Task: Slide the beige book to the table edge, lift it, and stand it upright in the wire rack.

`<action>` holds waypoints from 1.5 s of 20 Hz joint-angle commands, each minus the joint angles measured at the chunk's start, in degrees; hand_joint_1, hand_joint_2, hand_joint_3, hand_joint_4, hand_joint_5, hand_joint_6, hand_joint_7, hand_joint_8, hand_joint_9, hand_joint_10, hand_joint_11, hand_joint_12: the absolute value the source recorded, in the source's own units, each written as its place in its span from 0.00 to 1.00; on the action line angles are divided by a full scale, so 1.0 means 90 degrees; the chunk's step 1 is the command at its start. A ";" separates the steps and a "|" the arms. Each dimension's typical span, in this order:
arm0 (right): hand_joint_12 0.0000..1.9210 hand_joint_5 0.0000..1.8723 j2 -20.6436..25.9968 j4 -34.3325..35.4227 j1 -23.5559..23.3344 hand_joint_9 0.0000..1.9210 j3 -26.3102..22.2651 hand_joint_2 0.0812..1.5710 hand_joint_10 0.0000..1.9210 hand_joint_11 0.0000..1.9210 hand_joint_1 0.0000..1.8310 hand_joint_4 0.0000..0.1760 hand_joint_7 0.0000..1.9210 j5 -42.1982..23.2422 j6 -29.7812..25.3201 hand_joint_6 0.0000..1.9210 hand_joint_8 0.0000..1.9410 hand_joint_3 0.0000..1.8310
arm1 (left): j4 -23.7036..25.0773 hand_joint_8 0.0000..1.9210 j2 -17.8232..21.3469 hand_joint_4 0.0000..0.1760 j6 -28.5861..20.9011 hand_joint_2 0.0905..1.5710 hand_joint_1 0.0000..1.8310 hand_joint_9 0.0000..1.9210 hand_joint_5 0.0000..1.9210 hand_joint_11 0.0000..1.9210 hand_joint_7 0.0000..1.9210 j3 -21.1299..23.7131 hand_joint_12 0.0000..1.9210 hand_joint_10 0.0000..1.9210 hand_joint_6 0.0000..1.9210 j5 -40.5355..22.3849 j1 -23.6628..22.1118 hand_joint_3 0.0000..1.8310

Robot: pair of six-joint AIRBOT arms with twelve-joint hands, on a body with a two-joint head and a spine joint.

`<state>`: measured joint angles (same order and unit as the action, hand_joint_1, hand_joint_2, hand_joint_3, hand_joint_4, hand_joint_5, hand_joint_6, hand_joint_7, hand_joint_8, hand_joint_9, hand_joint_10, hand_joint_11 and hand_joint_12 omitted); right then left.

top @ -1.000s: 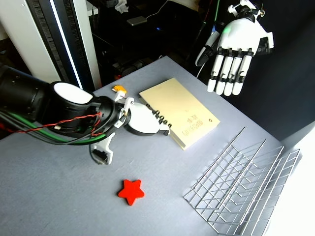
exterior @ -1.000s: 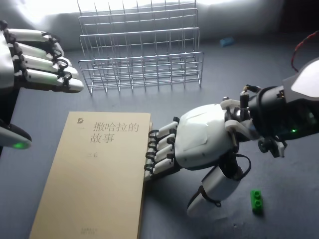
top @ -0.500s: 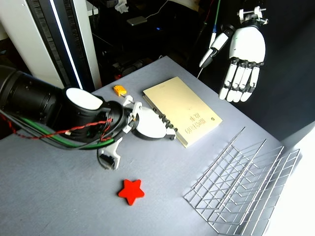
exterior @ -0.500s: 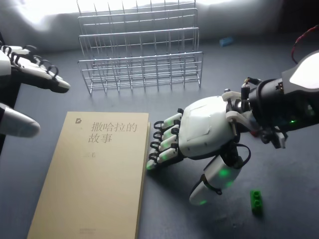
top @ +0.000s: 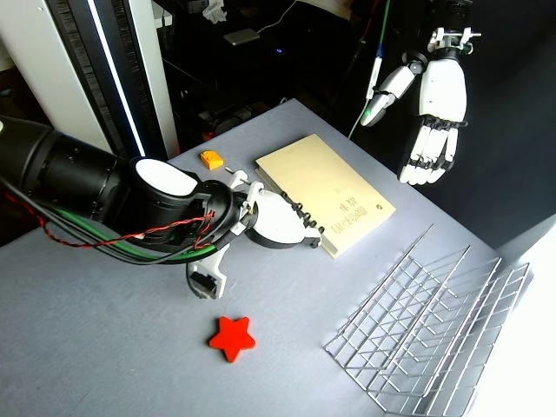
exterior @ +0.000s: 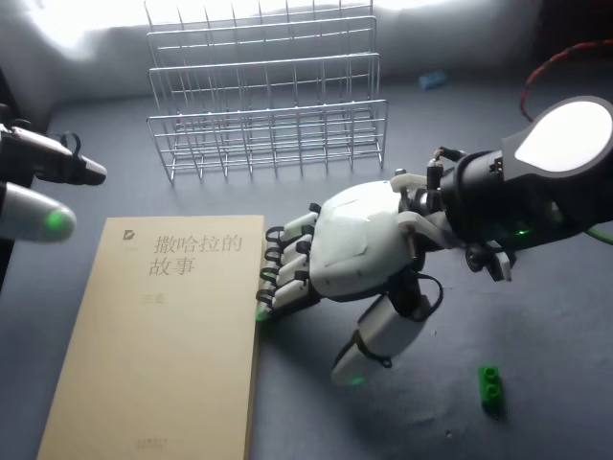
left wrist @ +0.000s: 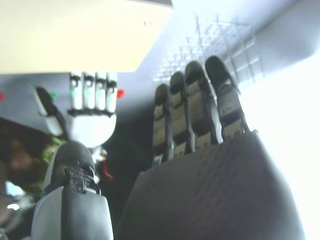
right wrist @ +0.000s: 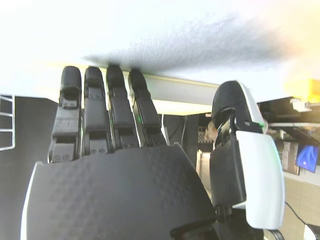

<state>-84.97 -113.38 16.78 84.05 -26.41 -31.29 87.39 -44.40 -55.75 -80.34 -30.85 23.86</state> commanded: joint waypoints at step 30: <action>0.26 0.09 -0.0959 0.0190 -0.0259 0.10 -0.0020 0.71 0.00 0.00 0.07 0.00 0.09 0.0495 -0.0332 0.00 0.00 0.00 | 0.1450 0.00 0.0287 0.00 -0.2693 0.67 0.18 0.15 0.15 0.00 0.16 0.0296 0.33 0.00 0.00 0.0841 0.0153 0.00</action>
<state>-93.71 -113.80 15.27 83.94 -22.70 -34.00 102.45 -42.35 -80.12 -77.30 -24.60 25.82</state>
